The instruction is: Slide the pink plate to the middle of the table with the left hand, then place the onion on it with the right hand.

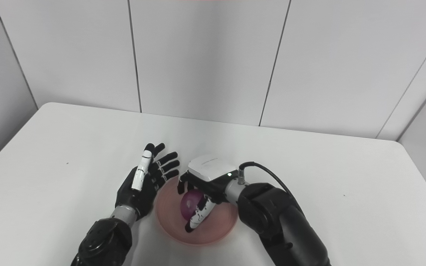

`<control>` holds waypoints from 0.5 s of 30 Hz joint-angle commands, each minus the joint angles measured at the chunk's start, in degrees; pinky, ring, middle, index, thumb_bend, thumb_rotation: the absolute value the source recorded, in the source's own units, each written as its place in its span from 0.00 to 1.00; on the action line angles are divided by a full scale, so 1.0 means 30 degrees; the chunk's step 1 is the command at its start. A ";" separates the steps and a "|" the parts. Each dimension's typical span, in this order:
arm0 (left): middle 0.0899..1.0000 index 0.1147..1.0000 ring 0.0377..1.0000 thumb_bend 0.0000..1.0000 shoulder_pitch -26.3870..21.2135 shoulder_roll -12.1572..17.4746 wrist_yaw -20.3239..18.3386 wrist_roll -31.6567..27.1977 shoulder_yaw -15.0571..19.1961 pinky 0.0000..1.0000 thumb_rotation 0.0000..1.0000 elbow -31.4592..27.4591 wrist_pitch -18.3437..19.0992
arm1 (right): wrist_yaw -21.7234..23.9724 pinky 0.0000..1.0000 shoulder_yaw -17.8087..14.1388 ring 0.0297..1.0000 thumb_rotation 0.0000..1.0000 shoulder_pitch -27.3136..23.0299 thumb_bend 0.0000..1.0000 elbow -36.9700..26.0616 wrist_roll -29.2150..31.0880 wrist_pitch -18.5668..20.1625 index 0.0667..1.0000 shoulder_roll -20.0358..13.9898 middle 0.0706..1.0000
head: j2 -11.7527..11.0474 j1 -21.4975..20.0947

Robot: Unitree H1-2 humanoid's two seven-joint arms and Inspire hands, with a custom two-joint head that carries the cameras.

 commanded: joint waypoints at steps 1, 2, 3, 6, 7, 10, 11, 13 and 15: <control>0.77 0.89 0.79 0.60 -0.0372 0.0048 -0.0086 -0.0145 -0.0068 0.80 0.80 -0.0253 0.0033 | -0.0210 0.44 -0.0360 0.56 0.42 -0.0907 1.00 -0.0532 -0.0025 0.0290 0.67 -0.0018 0.63 | -0.0007 0.0013; 0.77 0.89 0.79 0.60 -0.0373 0.0047 -0.0088 -0.0137 -0.0070 0.79 0.80 -0.0244 0.0012 | -0.0221 0.45 -0.0364 0.57 0.43 -0.0909 1.00 -0.0532 -0.0033 0.0253 0.68 -0.0031 0.65 | -0.0007 0.0013; 0.77 0.89 0.79 0.60 -0.0378 0.0064 -0.0105 -0.0118 -0.0086 0.79 0.80 -0.0230 -0.0009 | -0.0280 0.45 -0.0382 0.57 0.43 -0.0917 1.00 -0.0509 -0.0004 0.0175 0.68 -0.0057 0.65 | -0.0007 0.0013; 0.77 0.89 0.79 0.60 -0.0404 0.0052 -0.0114 -0.0161 -0.0050 0.80 0.80 -0.0182 -0.0059 | -0.0262 0.49 -0.0384 0.63 0.45 -0.0973 1.00 -0.0526 -0.0037 0.0136 0.68 -0.0093 0.70 | -0.0007 0.0013; 0.77 0.89 0.79 0.60 -0.0412 0.0047 -0.0104 -0.0173 -0.0032 0.80 0.80 -0.0180 -0.0057 | -0.0314 0.50 -0.0385 0.63 0.46 -0.0989 1.00 -0.0532 -0.0056 0.0099 0.68 -0.0101 0.71 | -0.0017 0.0022; 0.76 0.89 0.79 0.60 -0.0435 0.0060 -0.0095 -0.0141 -0.0018 0.79 0.80 -0.0137 -0.0096 | -0.0545 0.50 -0.0405 0.64 0.47 -0.1018 1.00 -0.0536 -0.0067 -0.0078 0.67 -0.0150 0.71 | -0.0006 0.0009; 0.76 0.89 0.79 0.60 -0.0438 0.0059 -0.0097 -0.0140 -0.0015 0.79 0.80 -0.0128 -0.0100 | -0.0650 0.51 -0.0406 0.64 0.48 -0.1040 1.00 -0.0571 -0.0091 -0.0182 0.67 -0.0192 0.72 | -0.0006 0.0007; 0.76 0.89 0.79 0.59 -0.0421 0.0057 -0.0109 -0.0148 -0.0025 0.79 0.80 -0.0162 -0.0066 | -0.0812 0.56 -0.0420 0.66 0.48 -0.1085 1.00 -0.0665 -0.0086 -0.0350 0.66 -0.0271 0.72 | -0.0006 0.0007; 0.77 0.89 0.79 0.59 -0.0383 0.0062 -0.0134 -0.0174 -0.0037 0.80 0.80 -0.0212 -0.0004 | -0.0908 0.62 -0.0528 0.67 0.48 -0.1111 1.00 -0.0811 0.0076 -0.0400 0.66 -0.0330 0.72 | -0.0006 0.0007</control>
